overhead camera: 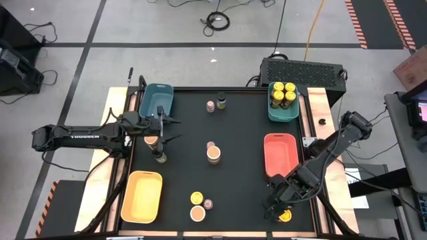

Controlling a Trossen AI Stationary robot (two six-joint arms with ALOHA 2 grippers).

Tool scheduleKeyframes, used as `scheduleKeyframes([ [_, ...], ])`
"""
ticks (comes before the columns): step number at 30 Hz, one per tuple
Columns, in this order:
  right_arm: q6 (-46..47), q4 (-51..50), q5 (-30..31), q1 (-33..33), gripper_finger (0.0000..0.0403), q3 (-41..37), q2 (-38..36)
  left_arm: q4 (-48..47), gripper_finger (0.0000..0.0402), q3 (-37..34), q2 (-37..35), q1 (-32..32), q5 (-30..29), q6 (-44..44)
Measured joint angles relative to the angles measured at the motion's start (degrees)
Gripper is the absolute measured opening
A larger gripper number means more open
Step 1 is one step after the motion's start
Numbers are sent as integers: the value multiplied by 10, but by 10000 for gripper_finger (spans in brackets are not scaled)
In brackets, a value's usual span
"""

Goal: Sort spices by type
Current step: Put the yellow spice bottle into the green bin

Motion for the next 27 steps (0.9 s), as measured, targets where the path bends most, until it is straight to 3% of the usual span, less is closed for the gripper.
scheduleKeyframes([
  [13,6,18,8,29,299,-32,4,-1,251,0,0,0,0,0],
  [27,-23,43,10,44,299,-33,67,-1,251,0,0,0,0,1],
])
